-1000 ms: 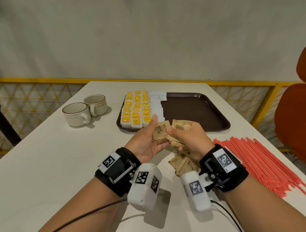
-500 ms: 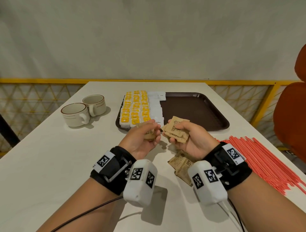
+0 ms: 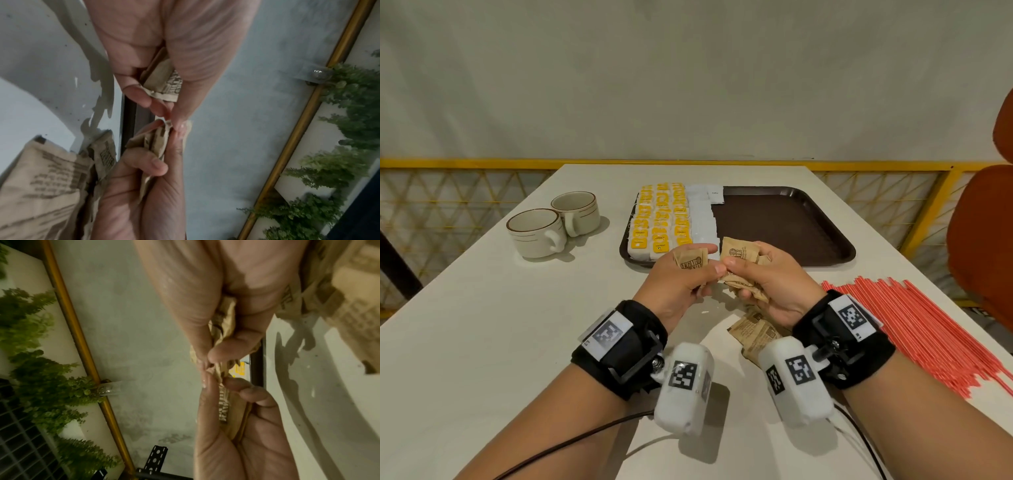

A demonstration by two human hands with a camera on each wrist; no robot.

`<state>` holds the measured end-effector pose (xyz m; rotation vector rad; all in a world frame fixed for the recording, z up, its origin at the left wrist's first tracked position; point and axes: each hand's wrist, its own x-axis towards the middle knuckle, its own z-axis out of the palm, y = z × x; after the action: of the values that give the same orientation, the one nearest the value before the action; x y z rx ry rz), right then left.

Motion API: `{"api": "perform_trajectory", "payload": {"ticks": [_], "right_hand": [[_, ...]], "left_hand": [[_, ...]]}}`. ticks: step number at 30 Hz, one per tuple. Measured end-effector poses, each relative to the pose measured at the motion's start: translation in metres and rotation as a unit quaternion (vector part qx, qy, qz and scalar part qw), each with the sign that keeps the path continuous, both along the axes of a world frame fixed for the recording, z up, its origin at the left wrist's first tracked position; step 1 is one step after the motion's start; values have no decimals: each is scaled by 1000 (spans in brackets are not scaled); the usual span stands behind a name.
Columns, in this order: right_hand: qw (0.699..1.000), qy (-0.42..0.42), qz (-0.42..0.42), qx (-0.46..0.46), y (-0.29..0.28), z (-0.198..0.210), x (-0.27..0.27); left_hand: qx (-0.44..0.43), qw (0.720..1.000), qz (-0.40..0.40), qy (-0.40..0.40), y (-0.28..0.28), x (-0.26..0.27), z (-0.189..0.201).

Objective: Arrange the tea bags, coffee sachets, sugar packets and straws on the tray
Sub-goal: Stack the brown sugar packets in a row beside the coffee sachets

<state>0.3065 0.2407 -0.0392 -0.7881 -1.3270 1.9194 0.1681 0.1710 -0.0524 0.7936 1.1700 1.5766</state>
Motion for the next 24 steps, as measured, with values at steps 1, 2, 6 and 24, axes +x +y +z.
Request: {"api": "perform_trajectory", "payload": {"ticks": [1, 2, 6, 24], "right_hand": [[1000, 0, 0, -1, 0, -1, -1], [1000, -3, -1, -1, 0, -1, -1], [1000, -10, -20, 15, 8, 3, 3], [996, -41, 69, 30, -3, 8, 3]], "left_hand": [[4, 1000, 6, 2, 0, 0, 0], [7, 1000, 13, -3, 1, -1, 1], [17, 999, 35, -37, -1, -19, 10], [-42, 983, -83, -158, 0, -10, 17]]}}
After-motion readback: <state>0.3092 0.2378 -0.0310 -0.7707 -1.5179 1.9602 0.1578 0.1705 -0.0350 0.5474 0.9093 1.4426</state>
